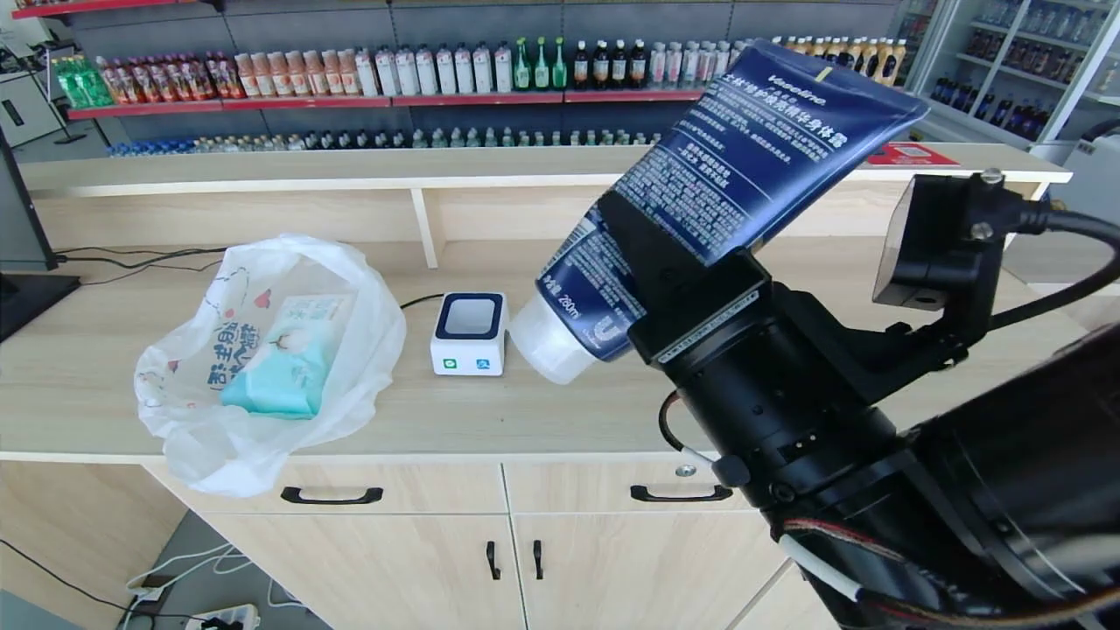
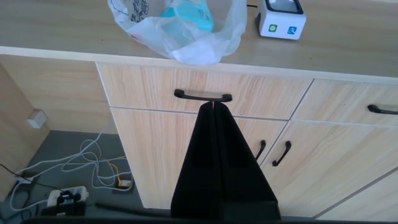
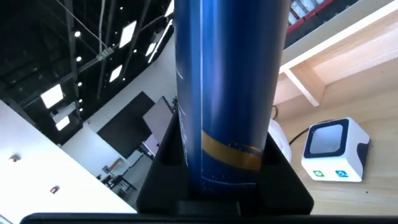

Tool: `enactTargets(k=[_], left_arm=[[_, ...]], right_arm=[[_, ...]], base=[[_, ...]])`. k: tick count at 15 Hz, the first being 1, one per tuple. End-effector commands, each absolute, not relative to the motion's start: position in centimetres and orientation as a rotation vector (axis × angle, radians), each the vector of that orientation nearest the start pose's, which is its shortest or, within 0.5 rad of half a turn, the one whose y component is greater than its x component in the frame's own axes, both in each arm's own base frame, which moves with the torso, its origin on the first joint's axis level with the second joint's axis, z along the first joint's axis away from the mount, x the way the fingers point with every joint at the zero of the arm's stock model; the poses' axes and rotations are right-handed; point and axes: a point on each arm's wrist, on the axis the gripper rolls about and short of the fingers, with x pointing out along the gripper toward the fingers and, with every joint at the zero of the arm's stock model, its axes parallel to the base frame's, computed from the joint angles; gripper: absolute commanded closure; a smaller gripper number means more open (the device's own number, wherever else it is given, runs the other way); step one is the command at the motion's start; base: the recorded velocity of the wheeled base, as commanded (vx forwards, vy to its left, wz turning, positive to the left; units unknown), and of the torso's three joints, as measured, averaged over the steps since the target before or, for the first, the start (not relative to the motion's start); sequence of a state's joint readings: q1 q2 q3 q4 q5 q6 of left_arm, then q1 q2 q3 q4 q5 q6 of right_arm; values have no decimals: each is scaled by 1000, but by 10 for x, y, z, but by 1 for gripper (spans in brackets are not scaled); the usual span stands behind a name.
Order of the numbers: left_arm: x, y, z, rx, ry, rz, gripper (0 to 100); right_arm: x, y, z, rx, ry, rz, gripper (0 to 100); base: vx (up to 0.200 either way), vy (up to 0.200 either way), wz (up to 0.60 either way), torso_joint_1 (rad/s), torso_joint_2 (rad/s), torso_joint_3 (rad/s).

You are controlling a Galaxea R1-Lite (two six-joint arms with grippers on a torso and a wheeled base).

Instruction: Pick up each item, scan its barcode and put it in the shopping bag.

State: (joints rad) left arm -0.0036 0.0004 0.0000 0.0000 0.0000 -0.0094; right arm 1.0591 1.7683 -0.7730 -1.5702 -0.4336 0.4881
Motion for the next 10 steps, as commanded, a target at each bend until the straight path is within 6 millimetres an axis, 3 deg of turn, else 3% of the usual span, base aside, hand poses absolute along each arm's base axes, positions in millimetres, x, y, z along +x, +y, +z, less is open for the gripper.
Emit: enactTargets(k=[1,4,10], left_arm=[[-23,0,75,-11,0,-3,100],[-23,0,75,-11,0,-3,100],[-23,0,75,-11,0,-3,100]], right_arm=[[138,247,256,922,-282,756,100],[116,241,264,968,-268,819,100],[102,240,279,1037,-278,872,100]], base=[[0,0,0,0,0,0],[0,0,0,0,0,0],[0,0,0,0,0,0]])
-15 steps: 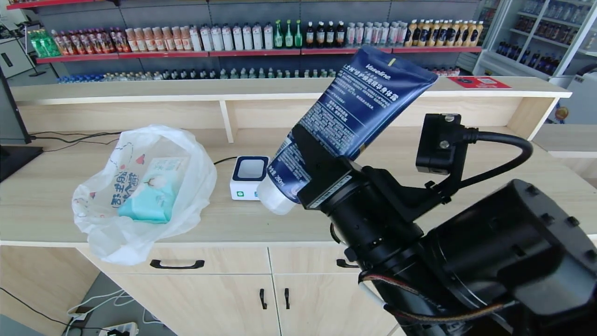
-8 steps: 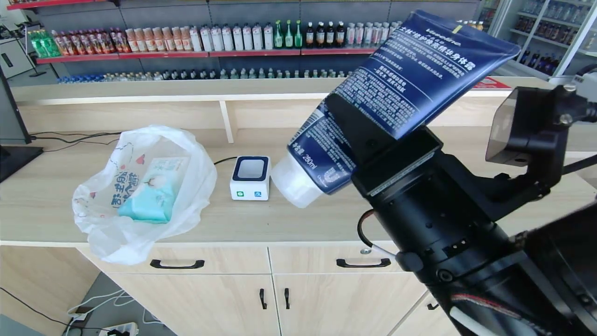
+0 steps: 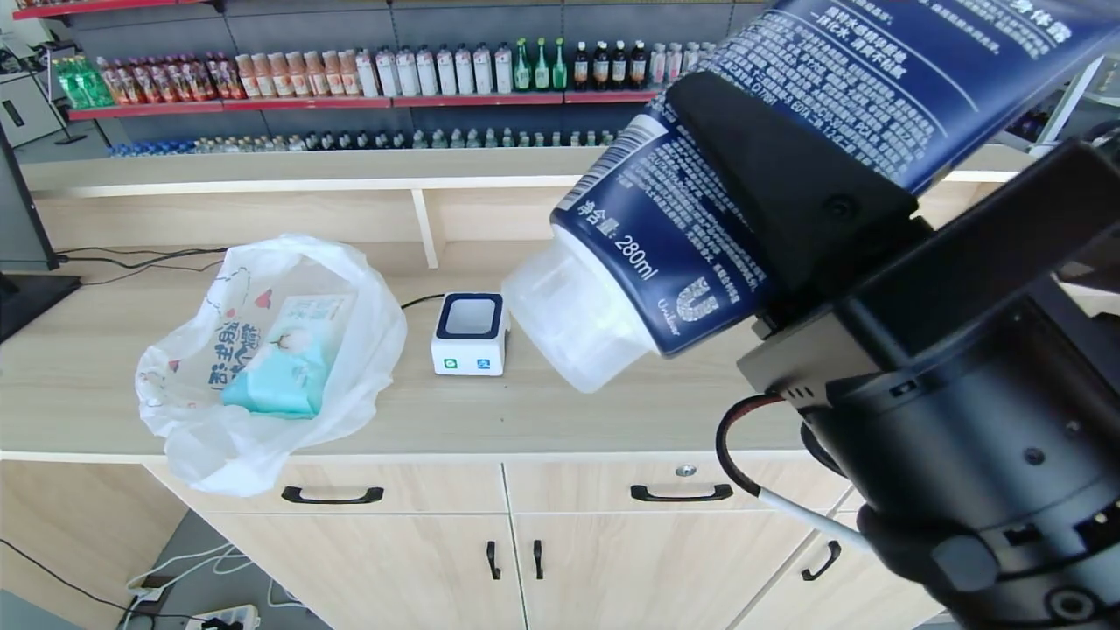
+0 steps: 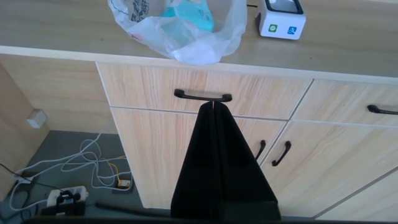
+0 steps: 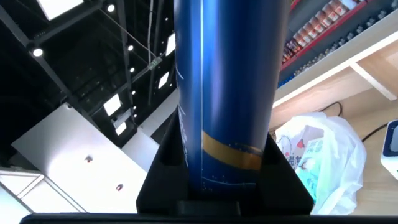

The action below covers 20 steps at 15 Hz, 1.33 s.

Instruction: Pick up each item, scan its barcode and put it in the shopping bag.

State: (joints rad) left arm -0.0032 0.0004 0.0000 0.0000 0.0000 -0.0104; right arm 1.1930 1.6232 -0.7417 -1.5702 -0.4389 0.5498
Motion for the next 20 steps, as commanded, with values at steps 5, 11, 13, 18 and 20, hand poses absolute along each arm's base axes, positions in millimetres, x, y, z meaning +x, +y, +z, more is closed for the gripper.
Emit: enactTargets(k=[5,11,13,18,20], left_arm=[[-23,0,75,-11,0,-3,100],[-23,0,75,-11,0,-3,100],[-23,0,75,-9,0,-3,100],[-23,0,75,-11,0,-3,100],[-23,0,75,-9,0,-3,100]], right_arm=[[91,239,281,1085,-256,877,100],[85,224,271,1073,-217,869,100],[81,214,267,1063,-202,869,100],[67,170,247,1036,-156,850,100],[66,175,258,1081,-176,871,100]], base=[[0,0,0,0,0,0],[0,0,0,0,0,0],[0,0,0,0,0,0],[0,0,0,0,0,0],[0,0,0,0,0,0]])
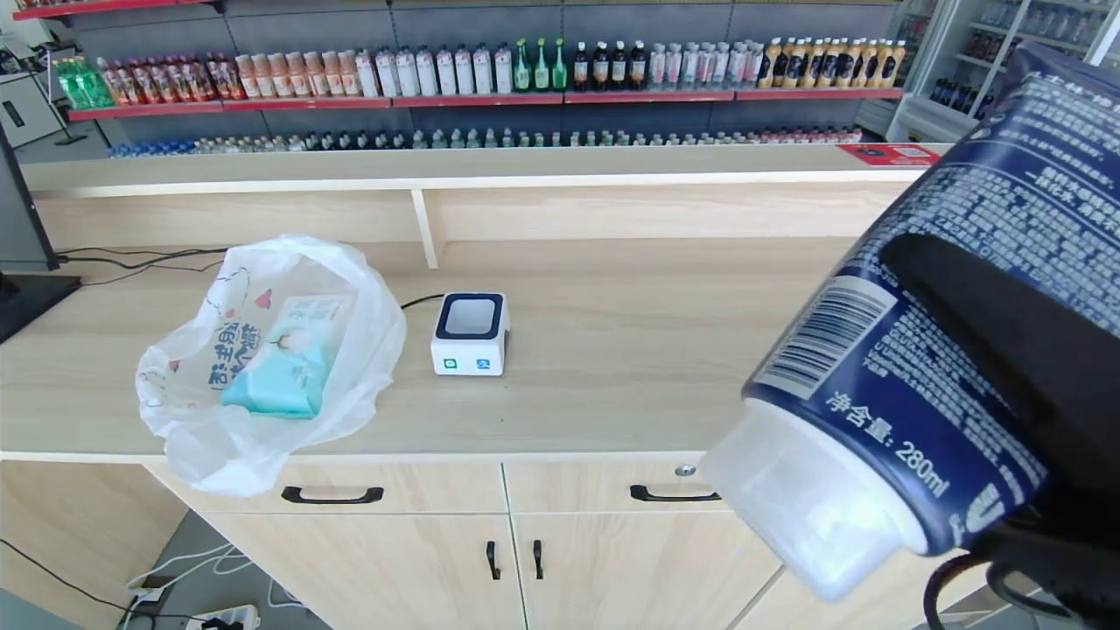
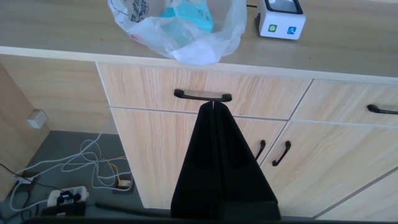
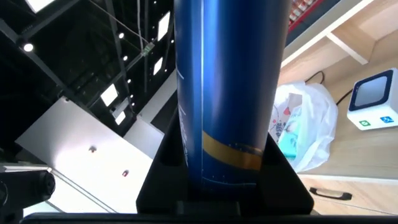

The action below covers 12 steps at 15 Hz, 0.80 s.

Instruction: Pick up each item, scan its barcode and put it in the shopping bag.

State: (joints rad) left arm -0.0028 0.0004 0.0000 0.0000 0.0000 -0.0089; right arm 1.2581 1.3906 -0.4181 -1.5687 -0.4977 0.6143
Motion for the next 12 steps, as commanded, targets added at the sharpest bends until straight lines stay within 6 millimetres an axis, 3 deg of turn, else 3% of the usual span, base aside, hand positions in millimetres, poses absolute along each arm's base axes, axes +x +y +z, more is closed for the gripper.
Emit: enactTargets(k=[1,10,12], left_arm=[[-23,0,75,-9,0,-3,100],[-23,0,75,-11,0,-3,100],[-23,0,75,-11,0,-3,100]], right_arm=[[63,178,261,1095,-174,890,100],[33,188,253,1188,-13,1019,100],[30,179,246,1205,24,1006,100]], base=[[0,0,0,0,0,0],[0,0,0,0,0,0],[0,0,0,0,0,0]])
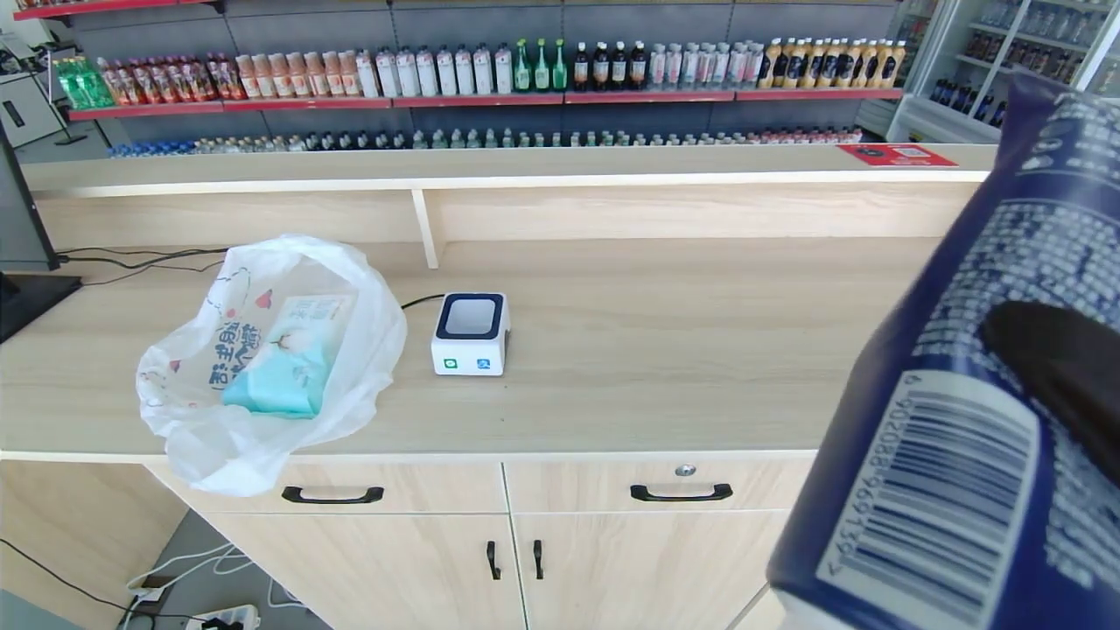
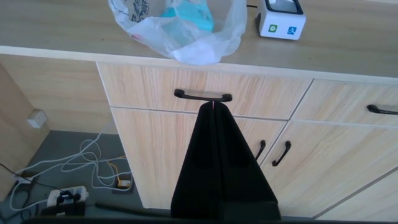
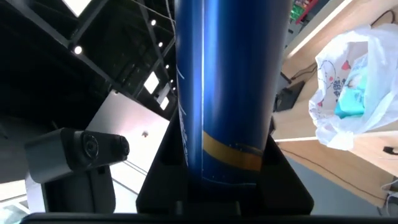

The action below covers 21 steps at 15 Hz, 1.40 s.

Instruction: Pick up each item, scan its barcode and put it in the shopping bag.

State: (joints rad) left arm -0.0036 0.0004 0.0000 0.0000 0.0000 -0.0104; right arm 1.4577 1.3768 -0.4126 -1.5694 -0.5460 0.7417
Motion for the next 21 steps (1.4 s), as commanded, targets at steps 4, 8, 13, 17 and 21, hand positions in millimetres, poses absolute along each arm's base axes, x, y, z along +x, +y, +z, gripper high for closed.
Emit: enactTargets(k=[4,8,13,17,21], left_arm=[[-23,0,75,-11,0,-3,100],[-23,0,75,-11,0,-3,100],[-23,0,75,-9,0,-3,100],[-23,0,76,-9,-2,-3,100],[-23,0,76,-8,-2,-3,100]], right_arm=[[29,168,240,1202,39,1002,100],[30,181,257,1247,1,1015,100],[30,182,258,1250,-2,1013,100],[35,185,256,1221,-19,988,100],[55,200,248,1129,-62,907,100]], base=[[0,0,0,0,0,0],[0,0,0,0,0,0],[0,0,0,0,0,0],[0,0,0,0,0,0],[0,0,0,0,0,0]])
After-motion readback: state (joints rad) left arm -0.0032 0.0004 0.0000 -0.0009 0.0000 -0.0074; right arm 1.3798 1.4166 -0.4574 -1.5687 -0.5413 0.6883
